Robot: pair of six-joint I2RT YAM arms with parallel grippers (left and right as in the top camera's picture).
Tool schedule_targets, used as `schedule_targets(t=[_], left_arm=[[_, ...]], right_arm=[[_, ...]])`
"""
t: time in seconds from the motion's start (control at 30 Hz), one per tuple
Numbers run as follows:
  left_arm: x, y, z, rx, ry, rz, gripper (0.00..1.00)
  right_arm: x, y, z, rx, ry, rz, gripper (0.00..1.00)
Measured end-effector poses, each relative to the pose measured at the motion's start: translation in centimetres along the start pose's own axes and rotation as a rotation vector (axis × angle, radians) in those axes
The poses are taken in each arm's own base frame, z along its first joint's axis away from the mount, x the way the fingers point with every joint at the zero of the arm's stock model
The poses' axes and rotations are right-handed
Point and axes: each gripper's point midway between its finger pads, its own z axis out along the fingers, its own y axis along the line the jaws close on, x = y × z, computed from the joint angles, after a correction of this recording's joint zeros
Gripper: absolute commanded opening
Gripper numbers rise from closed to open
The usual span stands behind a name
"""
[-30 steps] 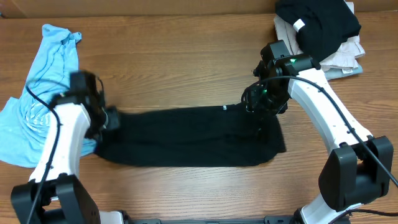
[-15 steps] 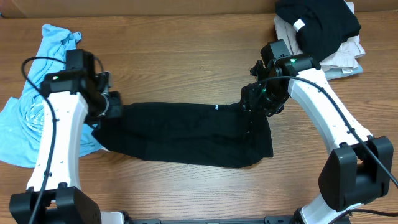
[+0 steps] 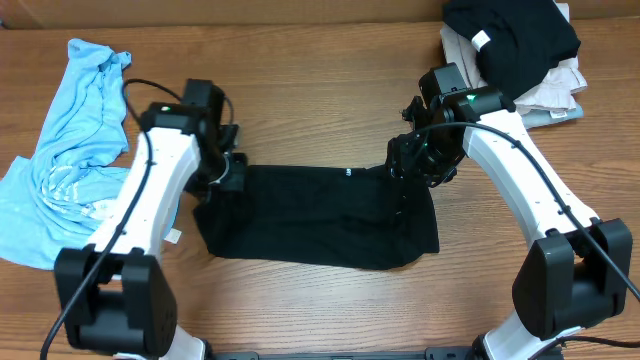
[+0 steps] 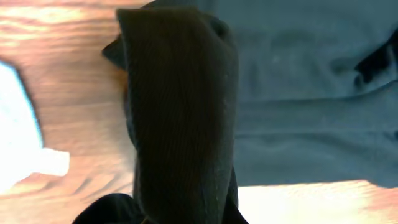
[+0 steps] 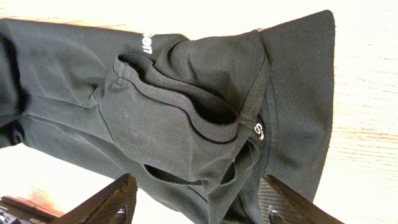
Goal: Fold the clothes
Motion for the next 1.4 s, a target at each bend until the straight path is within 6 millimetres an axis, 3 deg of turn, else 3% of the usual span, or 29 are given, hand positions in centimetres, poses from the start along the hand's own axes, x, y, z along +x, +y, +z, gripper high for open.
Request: schedule_targets(t=[0.17,0.37,0.57,0.93,1.2,1.23,1.27,1.33,1.37,1.4], left_arm=[[-1.4,-2.6,0.3,0.079,-0.051,0.023,0.04],[-1.2,-4.5,0.3,0.125,-0.046,0.035,0.04],[-0.8,-5.7,0.4,0.139,-0.036,0.044,0.04],[-1.4,-6.9,-1.6,0.164,-0.054,0.048,0.04],[-0.7,-9.7,-1.4,0.191,-0.05,0.125,0.04],[-0.7,-10.0,-1.4,0.196,-0.055,0.133,0.08],[-0.8,-10.3,-1.4,0.199,-0.06,0.139,0.21],[-0.9,-10.8,-1.4,0.206,-0.068,0.154,0.76],[-0.9,-10.9,-1.4,0.21,-0.07,0.151,0.96],[-0.9,-11.1,-1.4,0.211,-0.071,0.155,1.0]], right_arm=[[0.0,0.0,0.0,0.0,0.0,0.0,0.7],[-0.3,0.1,0.0,-0.003,-0.013,-0.004,0.71],[-0.4,0.1,0.0,-0.004,-0.018,-0.006,0.71],[-0.4,0.1,0.0,-0.004,-0.017,-0.005,0.71],[-0.4,0.1,0.0,-0.005,-0.018,-0.005,0.71],[-0.4,0.1,0.0,-0.004,-0.018,-0.005,0.72],[-0.4,0.1,0.0,-0.004,-0.018,-0.005,0.71],[-0.4,0.1,0.0,-0.004,-0.017,-0.006,0.72],[-0.4,0.1,0.0,-0.004,-0.017,-0.005,0.72],[-0.4,0.1,0.0,-0.004,-0.017,-0.005,0.72]])
